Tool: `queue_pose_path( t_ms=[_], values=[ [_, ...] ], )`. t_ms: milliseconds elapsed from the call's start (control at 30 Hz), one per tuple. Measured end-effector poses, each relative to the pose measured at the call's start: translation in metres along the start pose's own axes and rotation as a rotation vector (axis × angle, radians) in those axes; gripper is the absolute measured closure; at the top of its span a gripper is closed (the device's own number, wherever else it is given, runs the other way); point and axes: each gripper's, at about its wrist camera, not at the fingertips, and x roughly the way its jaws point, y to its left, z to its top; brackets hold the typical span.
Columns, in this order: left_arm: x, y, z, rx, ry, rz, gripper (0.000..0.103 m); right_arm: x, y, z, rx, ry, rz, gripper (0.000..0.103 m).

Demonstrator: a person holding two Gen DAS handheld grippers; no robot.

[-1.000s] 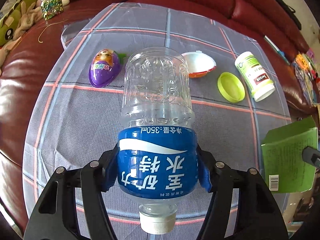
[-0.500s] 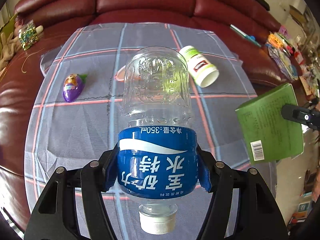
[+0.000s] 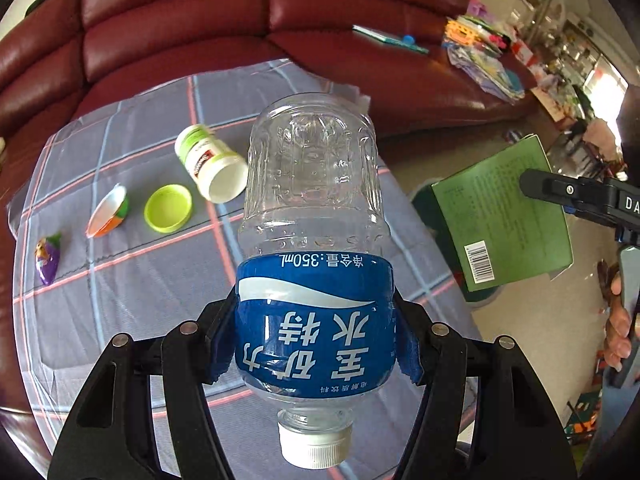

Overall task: Collect trash
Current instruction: 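Carry the green box over the teal bin and open the right tool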

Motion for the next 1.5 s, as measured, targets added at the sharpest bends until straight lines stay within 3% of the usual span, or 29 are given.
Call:
queue_pose_path(
  t_ms=[333,567,800,933,1067,1167,1500],
  values=[
    [0.039,-0.082,0.022,0.152,0.065,-0.064,0.038,-0.029,-0.096,-0.005,0.134,-0.069,-0.107,0.038],
    [0.068,-0.117,0.037,0.203,0.108,-0.089,0.038,-0.017,-0.139,-0.005,0.172,-0.047,-0.173,0.038],
    [0.094,-0.141,0.048,0.238,0.143,-0.094,0.038,0.011,-0.16,0.006,0.184,-0.009,-0.172,0.035],
    [0.107,-0.148,0.052,0.253,0.162,-0.097,0.038,0.022,-0.17,0.008,0.218,0.006,-0.158,0.027],
    [0.117,-0.154,0.053,0.259,0.18,-0.099,0.038,0.024,-0.179,0.004,0.24,0.017,-0.157,0.026],
    [0.123,-0.158,0.052,0.262,0.195,-0.103,0.038,0.024,-0.185,0.001,0.256,0.021,-0.16,0.018],
    [0.15,-0.178,0.054,0.278,0.254,-0.121,0.037,0.011,-0.199,-0.006,0.309,0.018,-0.167,0.017]
  ],
)
